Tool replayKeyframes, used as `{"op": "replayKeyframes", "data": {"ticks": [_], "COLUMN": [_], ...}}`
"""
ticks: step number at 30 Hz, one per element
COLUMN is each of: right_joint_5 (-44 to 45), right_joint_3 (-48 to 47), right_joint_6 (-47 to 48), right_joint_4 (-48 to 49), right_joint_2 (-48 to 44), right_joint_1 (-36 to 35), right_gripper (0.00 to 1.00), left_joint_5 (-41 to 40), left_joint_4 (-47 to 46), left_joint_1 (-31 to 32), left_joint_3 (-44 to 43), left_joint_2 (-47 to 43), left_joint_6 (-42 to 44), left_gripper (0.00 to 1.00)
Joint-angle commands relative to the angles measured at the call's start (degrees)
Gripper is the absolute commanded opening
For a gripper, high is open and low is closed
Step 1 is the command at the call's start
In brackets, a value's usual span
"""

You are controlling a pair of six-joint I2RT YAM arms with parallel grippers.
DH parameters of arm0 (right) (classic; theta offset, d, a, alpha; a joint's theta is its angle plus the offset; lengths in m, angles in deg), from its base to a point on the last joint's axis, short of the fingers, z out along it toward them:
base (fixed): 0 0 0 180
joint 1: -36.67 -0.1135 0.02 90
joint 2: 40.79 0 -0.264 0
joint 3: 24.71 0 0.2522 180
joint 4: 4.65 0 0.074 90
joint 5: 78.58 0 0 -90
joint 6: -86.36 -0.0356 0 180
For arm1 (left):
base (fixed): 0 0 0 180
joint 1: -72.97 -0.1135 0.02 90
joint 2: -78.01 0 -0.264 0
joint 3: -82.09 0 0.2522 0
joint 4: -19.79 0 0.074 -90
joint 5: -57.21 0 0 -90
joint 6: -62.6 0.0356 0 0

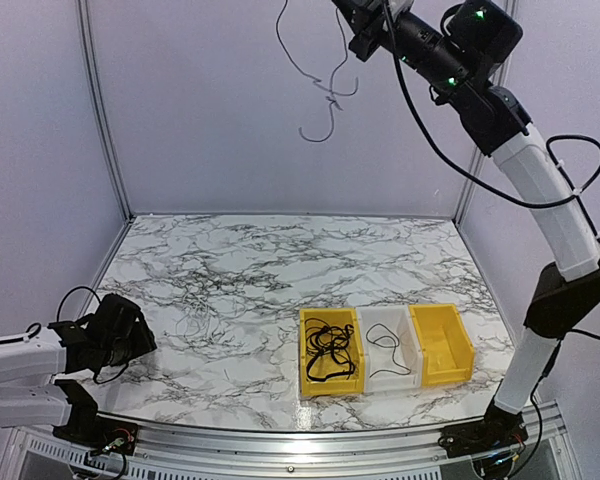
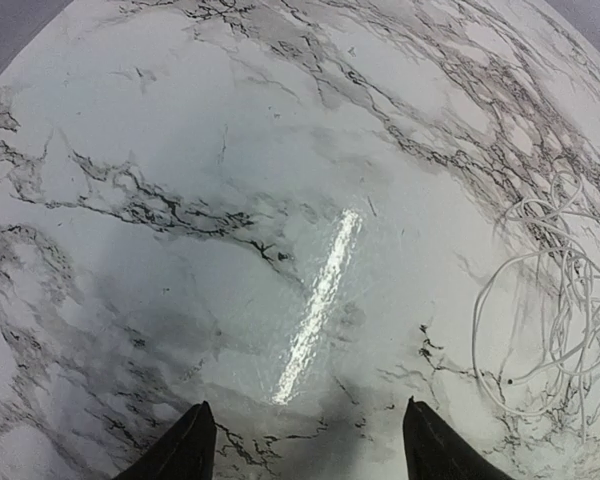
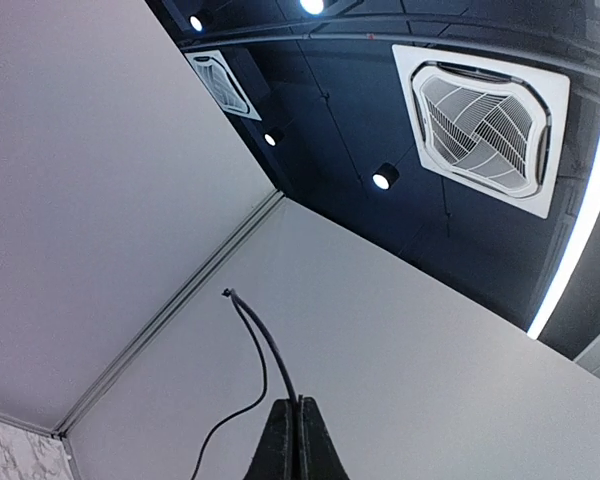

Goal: Untangle the cables

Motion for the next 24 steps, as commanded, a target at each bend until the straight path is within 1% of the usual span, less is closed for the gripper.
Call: {"op": "replayKeyframes", "data": {"ticks": [1, 8, 11, 15, 19, 24], "right_joint_5": [1.06, 4.74, 5.47, 6.19, 6.24, 5.04], "right_joint_3": [1.92, 7.55, 11.98, 19.21, 22.45, 25.81], "right_joint_6": [-1.38, 2.25, 3.81, 3.56, 1.50, 0.03], "right_joint_4": [1.55, 0.13, -0.85, -1.55, -3.91, -7.67], "right_joint_2": [1.06, -1.70, -4.17, -8.01, -10.67, -14.91], "right_joint_1": [-0.15, -0.06, 0.13, 0.23, 0.24, 0.14], "right_gripper": [0.00, 0.00, 0.00, 0.00, 0.00, 0.00], "left_joint_5": [0.87, 0.97, 1.12, -0.39, -3.08, -4.45], "left_joint_4": [-2.33, -4.86, -5.16, -5.77, -6.23, -7.51], "left_joint_1": [-0.35, -0.35, -0.35, -0.35, -0.40, -0.44], "left_joint_3": [0.83, 0.10, -1.81, -5.61, -9.69, -15.96], "left_joint_2": [1.14, 1.06, 1.85, 3.62, 7.40, 15.68], "left_joint_6": [-0.44, -0.34, 0.75, 3.13, 4.60, 5.95], "left_gripper": [0.67, 0.67, 0.67, 0.67, 0.69, 0.71]}}
